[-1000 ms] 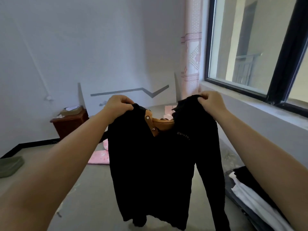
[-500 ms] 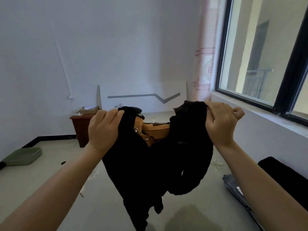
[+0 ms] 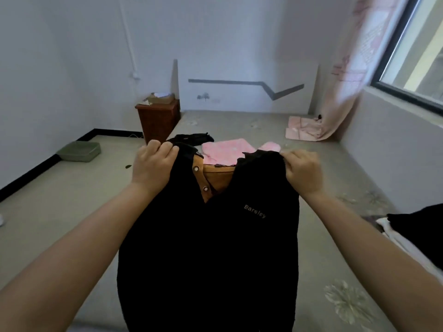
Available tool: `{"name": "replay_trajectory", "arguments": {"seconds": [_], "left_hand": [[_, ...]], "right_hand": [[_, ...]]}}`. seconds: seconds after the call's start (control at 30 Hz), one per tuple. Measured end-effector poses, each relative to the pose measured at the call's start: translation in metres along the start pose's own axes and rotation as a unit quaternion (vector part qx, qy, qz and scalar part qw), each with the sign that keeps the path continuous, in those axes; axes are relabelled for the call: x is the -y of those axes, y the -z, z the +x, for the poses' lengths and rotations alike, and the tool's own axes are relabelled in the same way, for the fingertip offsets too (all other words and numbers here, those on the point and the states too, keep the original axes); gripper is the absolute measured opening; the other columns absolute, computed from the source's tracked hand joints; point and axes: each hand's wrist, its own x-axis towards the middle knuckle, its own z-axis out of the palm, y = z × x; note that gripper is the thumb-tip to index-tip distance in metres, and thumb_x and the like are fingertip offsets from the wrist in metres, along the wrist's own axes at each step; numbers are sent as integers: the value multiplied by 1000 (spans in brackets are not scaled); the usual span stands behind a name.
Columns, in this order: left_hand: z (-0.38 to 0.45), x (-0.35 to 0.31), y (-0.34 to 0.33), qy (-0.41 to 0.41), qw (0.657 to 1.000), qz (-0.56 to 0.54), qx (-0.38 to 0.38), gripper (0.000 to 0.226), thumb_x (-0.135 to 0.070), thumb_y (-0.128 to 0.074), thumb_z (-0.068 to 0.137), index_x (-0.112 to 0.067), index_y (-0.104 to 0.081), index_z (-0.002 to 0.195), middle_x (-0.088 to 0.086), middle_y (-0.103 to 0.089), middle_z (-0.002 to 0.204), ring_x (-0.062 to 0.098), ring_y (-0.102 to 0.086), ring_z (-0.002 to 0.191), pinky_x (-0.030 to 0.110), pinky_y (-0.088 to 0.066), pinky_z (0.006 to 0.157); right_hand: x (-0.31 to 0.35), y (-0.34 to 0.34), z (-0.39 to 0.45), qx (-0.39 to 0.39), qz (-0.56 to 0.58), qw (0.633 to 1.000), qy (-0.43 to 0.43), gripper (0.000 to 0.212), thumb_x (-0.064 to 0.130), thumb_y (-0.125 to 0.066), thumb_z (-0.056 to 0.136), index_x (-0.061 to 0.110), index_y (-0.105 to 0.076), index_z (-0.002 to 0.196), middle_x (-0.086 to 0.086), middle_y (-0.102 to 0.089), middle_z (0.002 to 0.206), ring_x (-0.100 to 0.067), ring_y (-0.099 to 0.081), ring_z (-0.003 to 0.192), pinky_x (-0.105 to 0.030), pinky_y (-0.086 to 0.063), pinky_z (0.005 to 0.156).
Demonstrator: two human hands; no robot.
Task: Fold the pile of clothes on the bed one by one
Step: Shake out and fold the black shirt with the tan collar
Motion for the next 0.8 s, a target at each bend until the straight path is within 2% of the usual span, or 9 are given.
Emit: {"name": "replay_trajectory", "arguments": {"seconds": [0.1,0.2,0.27,0.33,0.43,0.57,0.73,0.8], "left_hand": [[-31,9,-59,23,997,-18,67,27,-5,-47,74,-1,-72,83,12,-70,76,29,-63,60,28,-48,45],[-60,17,-123,47,990,-29,128,32,-6,-43,71,-1,-73,82,10,-71,76,26,-64,58,25,-48,46],[-80,23,-164,69,983,-42,166,36,-7,-40,70,-1,-74,82,10,-71,76,26,-64,57,24,-48,46],[-100,28,-200,90,974,-55,199,38,-8,-39,69,0,-73,84,10,-70,76,27,-64,59,24,-48,45],[-131,31,-247,99,962,-71,243,43,-8,-36,70,2,-72,91,14,-70,83,30,-64,61,27,-48,43],[-161,43,-301,99,957,-99,255,44,-3,-37,69,6,-68,99,18,-69,89,32,-57,70,29,-49,41],[-148,75,-370,62,972,-91,208,41,0,-39,72,5,-67,103,11,-60,98,23,-40,74,27,-47,43],[-137,89,-403,52,979,-71,183,39,3,-42,73,3,-67,103,11,-66,94,21,-36,74,27,-47,44]], "right_hand": [[0,-70,-20,93,49,994,-30,13,-4,-59,62,-1,-70,69,-17,-62,57,-31,-57,42,-25,-44,40],[-6,-147,-36,161,91,980,-68,15,-4,-59,59,-3,-69,71,-19,-63,60,-32,-59,44,-25,-43,39],[-7,-195,-46,199,102,973,-61,15,-4,-60,57,-3,-69,68,-17,-63,59,-29,-60,45,-22,-39,37],[-9,-240,-60,240,127,960,-63,13,-7,-61,60,-4,-69,69,-19,-65,64,-29,-64,52,-25,-45,43],[-9,-293,-78,308,167,928,-127,12,-11,-60,73,-9,-69,82,-26,-66,80,-38,-65,73,-44,-54,63],[-11,-342,-84,320,179,920,-137,16,-16,-60,71,-10,-69,83,-26,-68,81,-40,-66,75,-45,-52,69],[-26,-401,-61,311,174,923,-143,21,-18,-56,73,-9,-69,87,-26,-68,85,-40,-65,80,-42,-49,74],[-35,-431,-49,286,158,932,-158,22,-13,-54,74,-9,-69,89,-27,-68,86,-40,-64,81,-40,-48,73]]}}
